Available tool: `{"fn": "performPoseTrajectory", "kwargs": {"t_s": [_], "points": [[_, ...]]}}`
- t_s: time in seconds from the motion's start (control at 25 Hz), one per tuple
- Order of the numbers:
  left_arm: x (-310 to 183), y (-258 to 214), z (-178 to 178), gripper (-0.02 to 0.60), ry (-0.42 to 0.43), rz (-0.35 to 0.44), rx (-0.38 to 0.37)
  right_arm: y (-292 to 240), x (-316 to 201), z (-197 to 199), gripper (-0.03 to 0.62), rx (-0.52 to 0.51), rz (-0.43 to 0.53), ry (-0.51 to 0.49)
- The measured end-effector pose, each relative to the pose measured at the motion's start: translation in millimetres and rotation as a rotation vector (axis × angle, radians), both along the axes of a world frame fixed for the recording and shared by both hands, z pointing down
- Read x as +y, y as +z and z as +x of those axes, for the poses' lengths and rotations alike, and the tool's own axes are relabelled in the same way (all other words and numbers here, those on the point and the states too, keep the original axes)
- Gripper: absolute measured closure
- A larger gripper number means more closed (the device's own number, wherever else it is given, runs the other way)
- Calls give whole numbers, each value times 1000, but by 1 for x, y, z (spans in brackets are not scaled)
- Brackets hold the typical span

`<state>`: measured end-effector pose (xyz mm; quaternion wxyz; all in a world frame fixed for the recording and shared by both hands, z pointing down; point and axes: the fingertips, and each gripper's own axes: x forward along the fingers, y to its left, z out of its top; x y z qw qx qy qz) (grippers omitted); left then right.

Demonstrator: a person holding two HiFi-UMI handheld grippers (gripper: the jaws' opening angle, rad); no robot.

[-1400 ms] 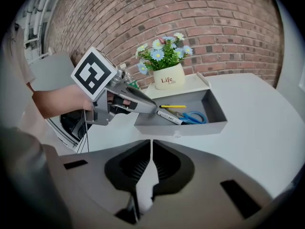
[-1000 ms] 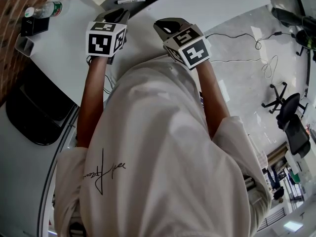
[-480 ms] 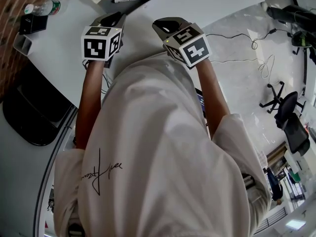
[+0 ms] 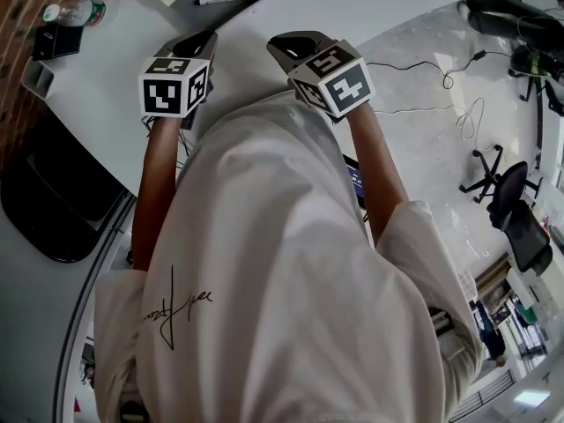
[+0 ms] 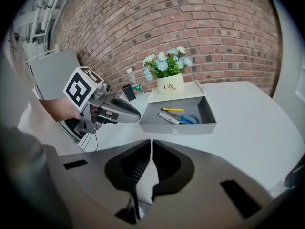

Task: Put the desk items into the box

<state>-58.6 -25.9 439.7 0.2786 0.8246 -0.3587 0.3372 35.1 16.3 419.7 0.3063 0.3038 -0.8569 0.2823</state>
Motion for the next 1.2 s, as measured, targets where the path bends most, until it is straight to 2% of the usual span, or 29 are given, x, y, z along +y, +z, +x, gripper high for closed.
{"fn": "performPoseTrajectory", "kwargs": {"t_s": [0.68,1.2], "points": [[37,-6,-9,558,5,11,34,-14,9,2,559,-18,27,9],[61,-30,-10,575,-16,71,110,-27,20,3,568,-52,75,40]]}}
